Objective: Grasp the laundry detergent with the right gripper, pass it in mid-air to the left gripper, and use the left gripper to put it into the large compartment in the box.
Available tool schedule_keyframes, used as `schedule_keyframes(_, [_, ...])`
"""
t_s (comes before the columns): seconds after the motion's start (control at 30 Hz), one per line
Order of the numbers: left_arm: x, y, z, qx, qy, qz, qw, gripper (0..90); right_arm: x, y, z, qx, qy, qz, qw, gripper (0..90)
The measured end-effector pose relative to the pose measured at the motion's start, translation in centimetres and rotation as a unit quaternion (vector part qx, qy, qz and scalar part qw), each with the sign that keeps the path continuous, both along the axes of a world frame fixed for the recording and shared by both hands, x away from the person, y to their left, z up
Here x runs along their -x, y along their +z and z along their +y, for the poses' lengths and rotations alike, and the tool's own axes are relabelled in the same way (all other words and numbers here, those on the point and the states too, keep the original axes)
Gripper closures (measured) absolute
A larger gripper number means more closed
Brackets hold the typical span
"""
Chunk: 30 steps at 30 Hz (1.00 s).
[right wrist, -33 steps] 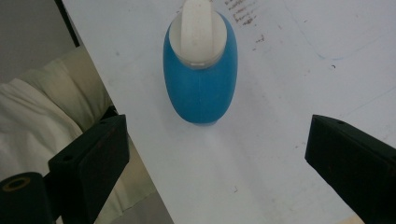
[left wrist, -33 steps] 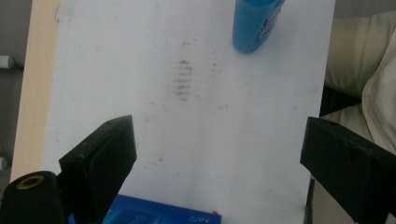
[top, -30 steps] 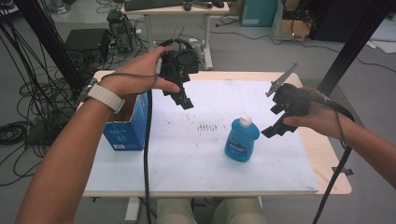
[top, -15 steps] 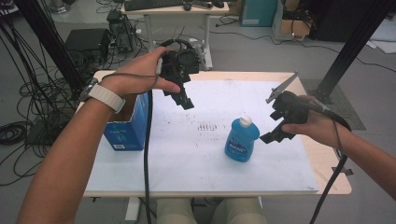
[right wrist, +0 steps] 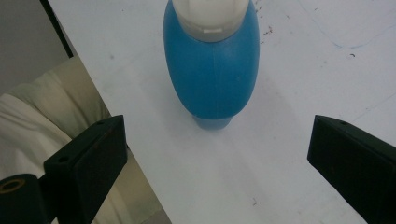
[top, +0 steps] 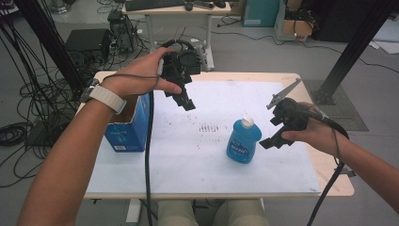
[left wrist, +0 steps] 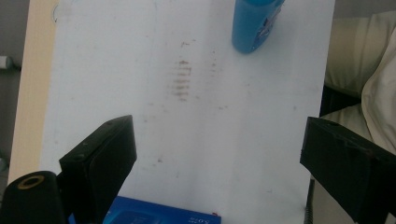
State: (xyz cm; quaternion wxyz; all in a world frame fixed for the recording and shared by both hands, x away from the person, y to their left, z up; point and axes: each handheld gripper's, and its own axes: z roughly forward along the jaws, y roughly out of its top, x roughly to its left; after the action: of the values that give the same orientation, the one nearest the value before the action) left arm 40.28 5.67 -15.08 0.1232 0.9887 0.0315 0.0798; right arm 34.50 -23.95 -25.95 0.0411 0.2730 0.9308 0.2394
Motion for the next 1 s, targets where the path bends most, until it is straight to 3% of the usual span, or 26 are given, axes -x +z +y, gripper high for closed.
schedule_keyframes(0.33, [0.0, 0.0, 0.0, 0.000, 0.001, 0.001, 1.0000, 10.9, 0.3, -0.8, -0.1, -0.012, -0.008, -0.003, 0.9999, 4.2])
schedule_keyframes(0.5, [-0.1, 0.0, 0.1, 0.002, 0.001, -0.002, 1.0000, 10.9, 0.5, -1.6, -0.2, -0.026, -0.006, -0.016, 0.9995, 4.4])
schedule_keyframes(0.57, [-0.1, -0.1, 0.1, 0.002, 0.001, -0.002, 1.0000, 10.9, 0.5, -1.7, -0.3, -0.025, -0.007, -0.018, 0.9995, 4.1])
schedule_keyframes(0.6, [-0.1, 0.0, 0.1, 0.001, 0.001, -0.002, 1.0000, 10.9, 0.4, -1.7, -0.5, -0.013, 0.005, -0.022, 0.9997, 4.3])
schedule_keyframes(1.0, [0.0, -0.1, 0.0, 0.002, 0.002, 0.000, 1.0000, 10.9, 0.9, -3.2, -1.2, -0.051, -0.007, -0.049, 0.9975, 5.0])
